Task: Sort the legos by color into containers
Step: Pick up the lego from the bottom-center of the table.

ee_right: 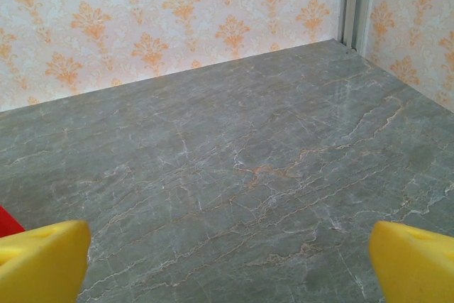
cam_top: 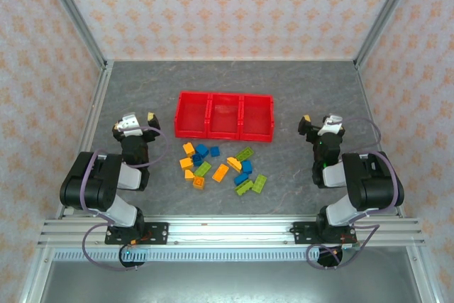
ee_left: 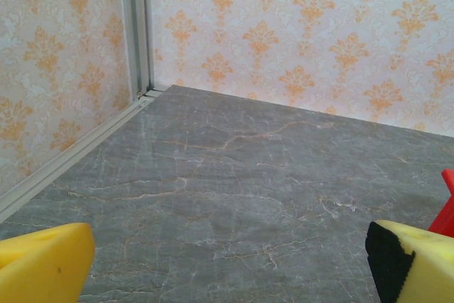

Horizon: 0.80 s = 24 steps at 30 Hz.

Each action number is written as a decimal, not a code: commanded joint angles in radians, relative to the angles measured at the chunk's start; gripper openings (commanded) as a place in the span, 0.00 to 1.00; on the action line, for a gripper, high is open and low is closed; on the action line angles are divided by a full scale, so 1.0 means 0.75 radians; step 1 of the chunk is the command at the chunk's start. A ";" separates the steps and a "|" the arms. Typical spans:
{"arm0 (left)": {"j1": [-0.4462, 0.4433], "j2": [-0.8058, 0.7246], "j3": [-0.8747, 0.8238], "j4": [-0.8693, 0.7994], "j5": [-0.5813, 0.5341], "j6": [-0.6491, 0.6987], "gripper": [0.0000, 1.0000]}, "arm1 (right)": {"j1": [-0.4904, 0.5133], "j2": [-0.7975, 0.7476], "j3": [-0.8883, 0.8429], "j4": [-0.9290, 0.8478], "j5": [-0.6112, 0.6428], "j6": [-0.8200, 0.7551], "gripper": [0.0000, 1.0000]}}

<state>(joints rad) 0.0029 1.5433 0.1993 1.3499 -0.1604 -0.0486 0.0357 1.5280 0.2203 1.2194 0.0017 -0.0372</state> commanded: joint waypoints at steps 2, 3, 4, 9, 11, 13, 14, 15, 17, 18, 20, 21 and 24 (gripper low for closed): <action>-0.022 -0.008 0.006 -0.007 -0.048 0.000 1.00 | -0.007 -0.008 0.020 0.009 0.022 0.009 1.00; -0.027 -0.009 0.006 -0.006 -0.057 0.004 1.00 | -0.002 -0.010 0.015 0.019 0.041 0.011 1.00; -0.028 -0.006 0.006 -0.002 -0.058 0.005 1.00 | 0.003 -0.008 0.006 0.037 0.055 0.015 1.00; -0.041 -0.025 0.004 -0.009 -0.123 -0.003 1.00 | 0.025 -0.013 -0.013 0.068 0.168 0.029 1.00; -0.050 -0.085 -0.002 -0.048 -0.165 -0.007 1.00 | 0.036 -0.025 -0.037 0.104 0.235 0.048 1.00; -0.069 -0.155 -0.017 -0.076 -0.209 0.004 1.00 | 0.042 -0.050 -0.067 0.138 0.291 0.059 1.00; -0.090 -0.197 -0.025 -0.086 -0.247 0.022 1.00 | 0.050 -0.081 -0.080 0.135 0.315 0.063 1.00; -0.129 -0.258 -0.028 -0.111 -0.305 0.056 1.00 | 0.056 -0.114 -0.105 0.174 0.303 0.042 1.00; -0.233 -0.422 0.020 -0.277 -0.444 0.070 1.00 | 0.139 -0.294 -0.071 -0.041 0.506 0.030 1.00; -0.261 -0.527 0.088 -0.530 -0.454 0.008 1.00 | 0.135 -0.427 0.044 -0.412 0.539 0.195 1.00; -0.268 -0.682 0.272 -1.009 -0.389 -0.233 0.99 | 0.067 -0.607 0.289 -1.043 0.462 0.597 1.00; -0.269 -0.732 0.367 -1.205 -0.339 -0.339 0.99 | 0.037 -0.650 0.383 -1.221 0.331 0.660 1.00; -0.272 -0.825 0.556 -1.642 -0.108 -0.511 0.99 | 0.026 -0.732 0.589 -1.578 0.055 0.740 1.00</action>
<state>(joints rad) -0.1967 0.9836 0.5163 0.5877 -0.3645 -0.2436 0.0612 1.0389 0.5545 0.4931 0.2016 0.3229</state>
